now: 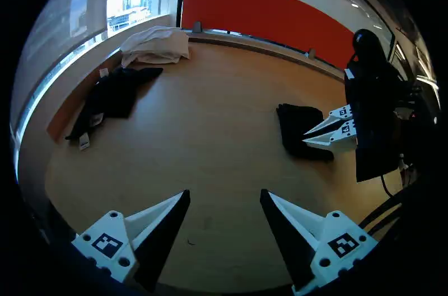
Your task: Fold towel
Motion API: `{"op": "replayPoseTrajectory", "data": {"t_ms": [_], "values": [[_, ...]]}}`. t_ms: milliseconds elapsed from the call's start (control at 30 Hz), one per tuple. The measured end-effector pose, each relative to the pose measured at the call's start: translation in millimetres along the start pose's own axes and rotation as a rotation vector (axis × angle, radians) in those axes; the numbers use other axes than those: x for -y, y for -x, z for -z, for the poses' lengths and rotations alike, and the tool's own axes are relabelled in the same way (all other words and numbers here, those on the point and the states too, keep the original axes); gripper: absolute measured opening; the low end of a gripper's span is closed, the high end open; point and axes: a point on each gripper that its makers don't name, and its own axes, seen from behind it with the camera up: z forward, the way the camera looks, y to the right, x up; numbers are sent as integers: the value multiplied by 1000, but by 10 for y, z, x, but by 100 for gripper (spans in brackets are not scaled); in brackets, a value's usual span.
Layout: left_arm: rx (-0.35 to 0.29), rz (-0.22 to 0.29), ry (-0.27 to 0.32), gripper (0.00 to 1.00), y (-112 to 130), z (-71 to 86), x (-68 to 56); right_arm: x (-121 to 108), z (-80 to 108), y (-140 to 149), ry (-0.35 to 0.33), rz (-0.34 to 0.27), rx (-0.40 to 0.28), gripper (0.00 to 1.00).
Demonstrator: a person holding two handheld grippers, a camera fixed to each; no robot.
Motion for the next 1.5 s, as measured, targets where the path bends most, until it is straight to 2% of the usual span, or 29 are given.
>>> {"op": "replayPoseTrajectory", "data": {"t_ms": [33,133,300,433,800,1100,1333,1500], "values": [[1,1,1,93,0,-6,-3,-5,8,4,1,-2,1,8],[3,-2,2,93,-2,-23,-13,-27,36,14,5,-10,2,20],[7,-13,3,93,-14,-48,-43,-56,111,15,12,-38,-12,52],[8,-14,6,93,-20,-59,-69,-60,179,52,13,-67,-21,67],[7,-12,4,93,-43,-70,-77,-145,397,358,69,-124,-15,68],[5,-14,8,93,-58,-59,-85,-189,549,731,105,-203,12,68],[4,-17,11,93,-53,-49,-101,-182,557,913,113,-232,31,67],[3,-20,13,93,-48,-38,-122,-186,527,983,119,-233,39,62]]}}
